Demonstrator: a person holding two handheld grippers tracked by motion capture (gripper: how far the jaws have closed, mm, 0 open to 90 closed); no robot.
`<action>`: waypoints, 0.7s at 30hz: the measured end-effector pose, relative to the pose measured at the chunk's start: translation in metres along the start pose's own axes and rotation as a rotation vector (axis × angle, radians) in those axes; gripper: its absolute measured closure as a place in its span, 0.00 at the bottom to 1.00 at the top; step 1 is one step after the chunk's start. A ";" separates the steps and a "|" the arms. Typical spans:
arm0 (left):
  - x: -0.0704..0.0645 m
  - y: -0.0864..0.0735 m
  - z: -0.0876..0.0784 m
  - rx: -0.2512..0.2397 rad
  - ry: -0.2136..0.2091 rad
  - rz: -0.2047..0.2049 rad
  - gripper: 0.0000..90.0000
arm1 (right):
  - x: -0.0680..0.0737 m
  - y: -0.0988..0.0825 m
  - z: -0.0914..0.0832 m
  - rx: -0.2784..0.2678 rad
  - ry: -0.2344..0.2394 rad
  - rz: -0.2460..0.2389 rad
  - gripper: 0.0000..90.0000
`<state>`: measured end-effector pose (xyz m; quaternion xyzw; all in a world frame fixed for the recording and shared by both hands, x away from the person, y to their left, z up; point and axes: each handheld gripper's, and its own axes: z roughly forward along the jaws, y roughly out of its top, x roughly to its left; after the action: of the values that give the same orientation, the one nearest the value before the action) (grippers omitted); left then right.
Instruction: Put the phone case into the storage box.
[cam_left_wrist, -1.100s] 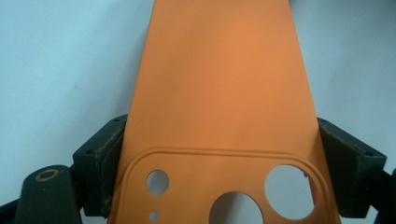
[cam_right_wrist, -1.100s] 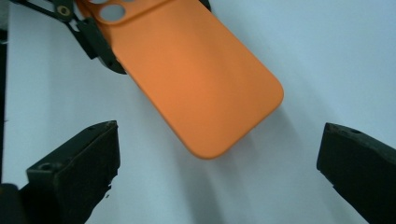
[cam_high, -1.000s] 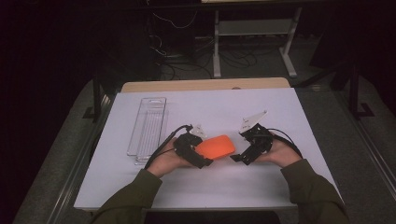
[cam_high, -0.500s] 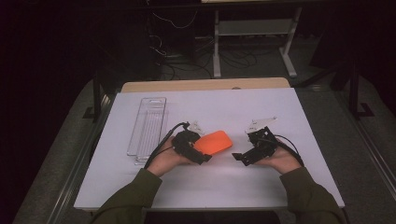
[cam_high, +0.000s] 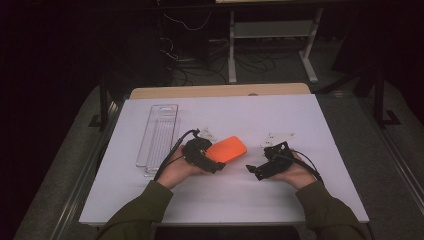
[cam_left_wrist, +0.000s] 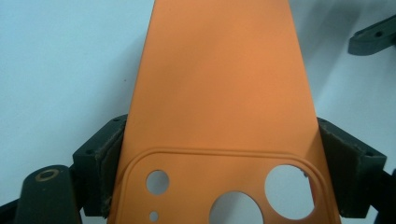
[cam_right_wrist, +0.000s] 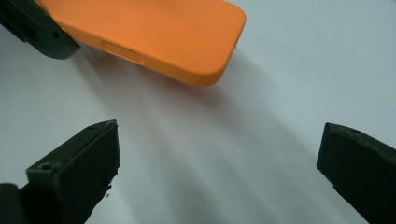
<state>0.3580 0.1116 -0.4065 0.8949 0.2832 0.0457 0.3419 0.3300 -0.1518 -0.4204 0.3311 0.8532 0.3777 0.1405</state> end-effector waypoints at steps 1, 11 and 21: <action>0.003 0.001 -0.003 0.032 0.003 0.033 0.17 | 0.000 0.000 0.001 -0.003 0.000 0.002 0.00; 0.002 0.001 -0.004 -0.002 0.004 0.007 0.17 | -0.001 -0.003 0.011 -0.045 -0.015 0.013 0.00; 0.004 0.001 -0.006 -0.001 -0.004 0.011 0.17 | 0.003 -0.006 0.022 -0.045 -0.081 -0.040 0.00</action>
<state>0.3597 0.1169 -0.4017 0.8963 0.2776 0.0458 0.3429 0.3354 -0.1406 -0.4393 0.3258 0.8446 0.3801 0.1898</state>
